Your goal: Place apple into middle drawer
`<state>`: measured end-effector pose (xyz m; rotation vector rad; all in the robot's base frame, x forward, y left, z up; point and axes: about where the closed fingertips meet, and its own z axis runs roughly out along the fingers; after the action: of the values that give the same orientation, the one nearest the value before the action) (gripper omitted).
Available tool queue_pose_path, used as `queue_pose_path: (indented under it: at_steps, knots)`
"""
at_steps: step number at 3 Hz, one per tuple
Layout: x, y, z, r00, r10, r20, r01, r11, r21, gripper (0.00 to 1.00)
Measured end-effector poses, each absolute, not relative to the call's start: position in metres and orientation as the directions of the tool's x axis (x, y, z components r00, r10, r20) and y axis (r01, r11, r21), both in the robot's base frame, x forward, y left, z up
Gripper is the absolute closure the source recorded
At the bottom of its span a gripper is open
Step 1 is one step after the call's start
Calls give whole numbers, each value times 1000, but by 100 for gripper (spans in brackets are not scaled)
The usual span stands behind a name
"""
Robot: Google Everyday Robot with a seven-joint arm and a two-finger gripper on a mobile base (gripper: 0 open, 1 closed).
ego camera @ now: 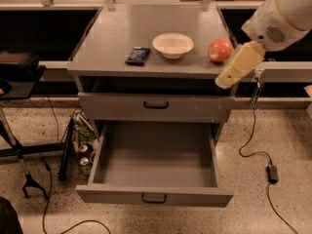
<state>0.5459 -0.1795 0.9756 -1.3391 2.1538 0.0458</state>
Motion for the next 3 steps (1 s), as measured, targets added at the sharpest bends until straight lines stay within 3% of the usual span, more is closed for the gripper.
queue_pose_path:
  at_steps: [3]
  knots:
    - [573,-179,964,-418,-734,-535,-767,601,-225,0]
